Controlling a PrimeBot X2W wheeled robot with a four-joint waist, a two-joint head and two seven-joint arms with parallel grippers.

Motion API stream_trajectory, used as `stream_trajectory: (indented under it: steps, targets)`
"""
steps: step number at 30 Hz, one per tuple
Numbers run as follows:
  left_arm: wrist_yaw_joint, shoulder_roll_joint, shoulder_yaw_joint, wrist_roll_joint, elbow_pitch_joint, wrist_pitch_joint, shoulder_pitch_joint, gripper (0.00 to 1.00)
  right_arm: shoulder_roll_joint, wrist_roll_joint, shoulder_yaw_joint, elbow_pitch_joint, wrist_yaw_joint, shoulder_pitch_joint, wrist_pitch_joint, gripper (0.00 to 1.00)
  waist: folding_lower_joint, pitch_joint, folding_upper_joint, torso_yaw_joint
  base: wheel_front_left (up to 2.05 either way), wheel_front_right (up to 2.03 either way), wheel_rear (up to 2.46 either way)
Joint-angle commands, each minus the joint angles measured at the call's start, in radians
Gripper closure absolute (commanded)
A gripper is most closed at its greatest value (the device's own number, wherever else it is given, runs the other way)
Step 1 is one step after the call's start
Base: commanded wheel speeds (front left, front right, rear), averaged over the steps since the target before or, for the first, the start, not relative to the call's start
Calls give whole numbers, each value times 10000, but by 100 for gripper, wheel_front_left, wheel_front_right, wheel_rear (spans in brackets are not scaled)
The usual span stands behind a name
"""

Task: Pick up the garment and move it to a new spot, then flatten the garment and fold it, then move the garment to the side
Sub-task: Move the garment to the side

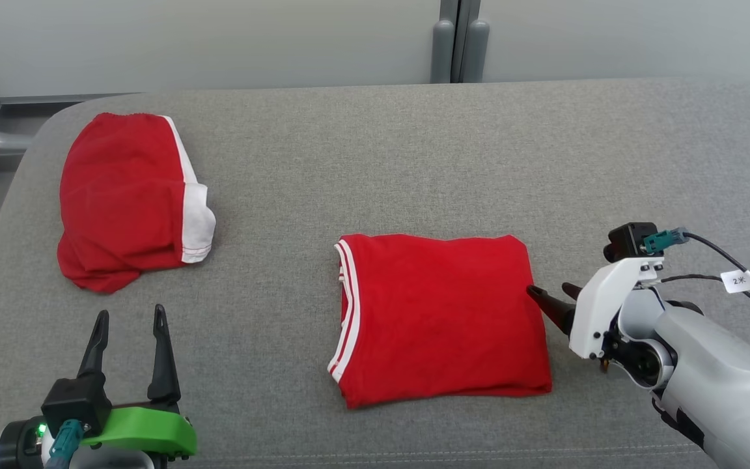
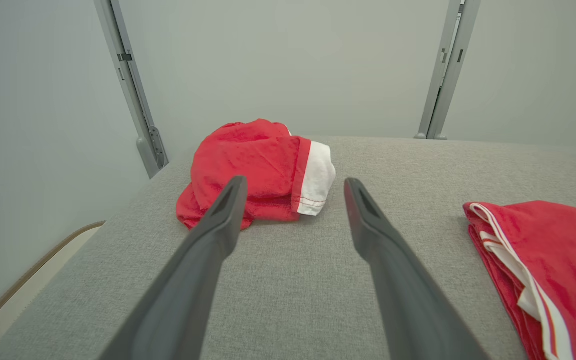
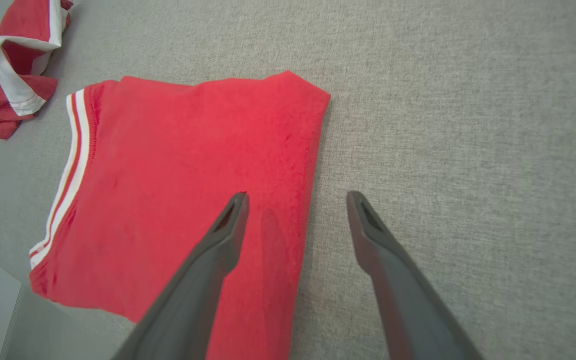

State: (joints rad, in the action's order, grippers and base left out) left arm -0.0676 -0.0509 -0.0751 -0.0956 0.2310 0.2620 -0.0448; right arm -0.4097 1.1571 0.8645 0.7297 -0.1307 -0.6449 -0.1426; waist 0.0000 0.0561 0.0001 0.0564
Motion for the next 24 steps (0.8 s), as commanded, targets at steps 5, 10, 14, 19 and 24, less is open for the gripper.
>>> stream_trajectory:
  steps: [5,10,14,19,24]
  targets:
    - [16,-18,-123,7,-50,22,121,0,83,136,6,318,-1,-289,-915,0,0,41,-1,91,0,0,0]
    - [-23,-11,-63,-63,-31,22,13,0,343,391,8,794,1,-560,-1795,0,0,130,-1,150,0,0,0]
    - [-29,-9,30,-165,2,22,-101,0,470,531,-35,1242,1,-843,-2332,0,0,226,-1,240,0,0,0]
    - [-3,-9,130,-271,37,22,-184,0,755,659,-50,1622,1,-1090,-2617,0,0,338,-1,333,0,0,0]
    - [23,-11,290,-372,101,22,-335,0,981,859,-54,2087,1,-1263,-2933,0,0,474,-1,527,0,0,0]
